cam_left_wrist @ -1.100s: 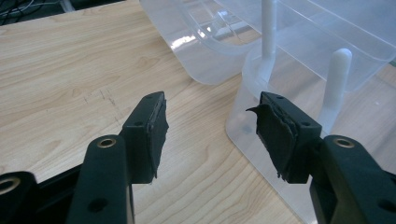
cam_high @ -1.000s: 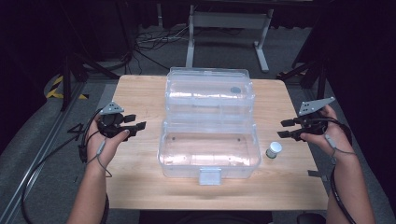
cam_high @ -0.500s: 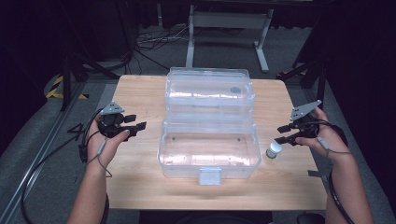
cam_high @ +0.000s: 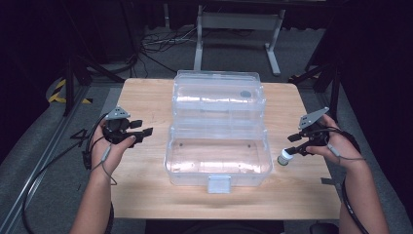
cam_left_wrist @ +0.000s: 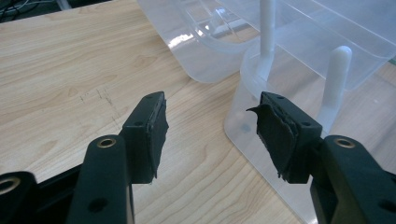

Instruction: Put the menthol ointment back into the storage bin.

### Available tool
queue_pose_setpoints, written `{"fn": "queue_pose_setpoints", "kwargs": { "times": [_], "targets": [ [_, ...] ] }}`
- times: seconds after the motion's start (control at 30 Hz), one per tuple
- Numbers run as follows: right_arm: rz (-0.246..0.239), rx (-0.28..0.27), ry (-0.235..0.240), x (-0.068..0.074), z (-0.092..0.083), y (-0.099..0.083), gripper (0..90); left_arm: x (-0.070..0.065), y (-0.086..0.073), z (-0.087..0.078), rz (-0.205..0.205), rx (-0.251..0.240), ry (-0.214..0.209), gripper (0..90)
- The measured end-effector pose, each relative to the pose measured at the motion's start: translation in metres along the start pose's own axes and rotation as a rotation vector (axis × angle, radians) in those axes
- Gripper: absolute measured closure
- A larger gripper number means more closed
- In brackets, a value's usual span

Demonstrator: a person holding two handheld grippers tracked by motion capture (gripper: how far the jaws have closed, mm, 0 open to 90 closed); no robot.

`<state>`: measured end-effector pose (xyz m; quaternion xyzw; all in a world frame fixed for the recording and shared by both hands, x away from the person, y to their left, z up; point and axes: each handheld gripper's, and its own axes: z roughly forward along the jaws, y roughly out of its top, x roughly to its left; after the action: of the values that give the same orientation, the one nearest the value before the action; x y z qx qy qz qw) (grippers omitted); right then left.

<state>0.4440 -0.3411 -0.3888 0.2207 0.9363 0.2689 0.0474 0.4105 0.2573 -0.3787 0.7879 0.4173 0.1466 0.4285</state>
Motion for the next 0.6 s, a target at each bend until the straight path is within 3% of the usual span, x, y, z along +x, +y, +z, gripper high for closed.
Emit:
{"fn": "queue_pose_setpoints", "kwargs": {
  "times": [0.6],
  "targets": [
    [-0.042, 0.102, 0.044, 0.002, 0.016, -0.002, 41.2, 0.000, 0.000, 0.000, 0.002, 0.001, 0.000, 43.6]
  ]
}}
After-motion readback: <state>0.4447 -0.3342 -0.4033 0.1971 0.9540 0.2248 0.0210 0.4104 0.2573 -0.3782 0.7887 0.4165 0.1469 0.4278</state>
